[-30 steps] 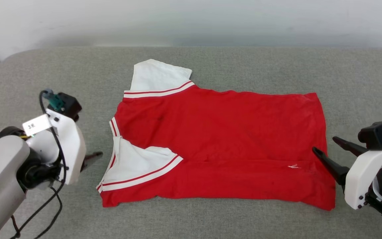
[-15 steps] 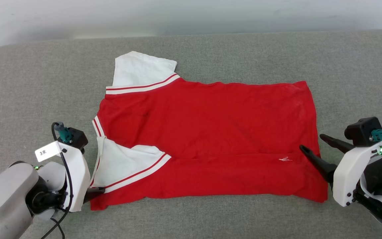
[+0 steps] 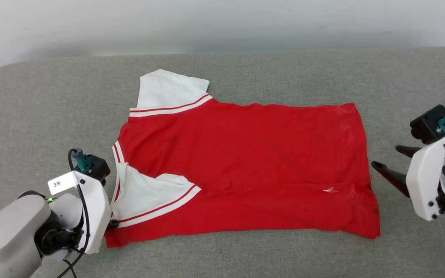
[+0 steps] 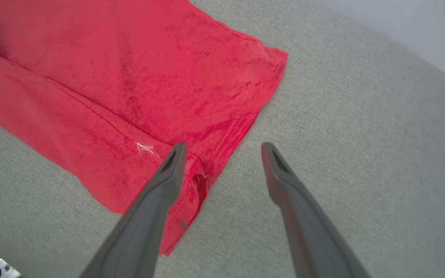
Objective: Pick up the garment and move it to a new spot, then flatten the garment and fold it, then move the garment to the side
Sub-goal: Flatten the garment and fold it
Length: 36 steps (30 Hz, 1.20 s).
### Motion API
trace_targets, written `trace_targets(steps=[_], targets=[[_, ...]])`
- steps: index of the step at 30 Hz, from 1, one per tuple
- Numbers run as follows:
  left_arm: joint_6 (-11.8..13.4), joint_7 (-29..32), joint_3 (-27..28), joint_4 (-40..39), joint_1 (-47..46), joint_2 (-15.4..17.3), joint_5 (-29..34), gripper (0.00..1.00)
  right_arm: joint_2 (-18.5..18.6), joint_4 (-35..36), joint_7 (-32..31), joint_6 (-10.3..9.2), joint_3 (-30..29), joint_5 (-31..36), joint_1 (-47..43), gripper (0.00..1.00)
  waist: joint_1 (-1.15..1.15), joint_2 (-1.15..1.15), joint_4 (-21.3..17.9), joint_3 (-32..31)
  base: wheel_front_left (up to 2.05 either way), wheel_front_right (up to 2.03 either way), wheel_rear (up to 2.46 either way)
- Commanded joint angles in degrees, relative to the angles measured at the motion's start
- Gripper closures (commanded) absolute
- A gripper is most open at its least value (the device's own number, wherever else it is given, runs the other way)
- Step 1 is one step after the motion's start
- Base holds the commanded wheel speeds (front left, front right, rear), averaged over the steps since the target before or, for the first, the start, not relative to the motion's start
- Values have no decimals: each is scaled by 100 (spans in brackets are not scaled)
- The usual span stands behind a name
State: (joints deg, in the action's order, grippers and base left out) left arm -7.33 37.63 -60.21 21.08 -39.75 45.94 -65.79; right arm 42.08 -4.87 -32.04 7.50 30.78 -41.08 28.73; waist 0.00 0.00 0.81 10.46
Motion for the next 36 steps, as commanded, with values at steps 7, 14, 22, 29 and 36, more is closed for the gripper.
trace_targets(steps=[7, 14, 22, 29, 36], targets=[[-7, -95, -30, -326, -105, 124, 70, 100, 348, -27, -1655, -2, 377, -315, 302, 0, 0, 0, 90, -12, 0, 0, 0], [-9, -159, -76, -558, -222, 66, 178, 100, -68, -499, -1751, -2, 371, -388, -58, 0, 0, 0, 232, 213, 0, 0, 0], [-6, -265, -98, -592, -288, 83, 265, 100, -777, -1166, -1386, 9, 867, -297, -534, 0, 0, 0, 261, 430, 0, 0, 0], [-7, -402, -129, -457, -95, 135, 104, 100, -425, -1171, -550, 5, 1043, -461, -138, 100, 0, 0, 146, 97, 0, 0, 0], [-3, -435, -196, -684, 190, 306, -4, 100, 216, -677, -441, -3, 1116, -797, -336, 100, 0, 0, 120, -320, 0, 0, 0]])
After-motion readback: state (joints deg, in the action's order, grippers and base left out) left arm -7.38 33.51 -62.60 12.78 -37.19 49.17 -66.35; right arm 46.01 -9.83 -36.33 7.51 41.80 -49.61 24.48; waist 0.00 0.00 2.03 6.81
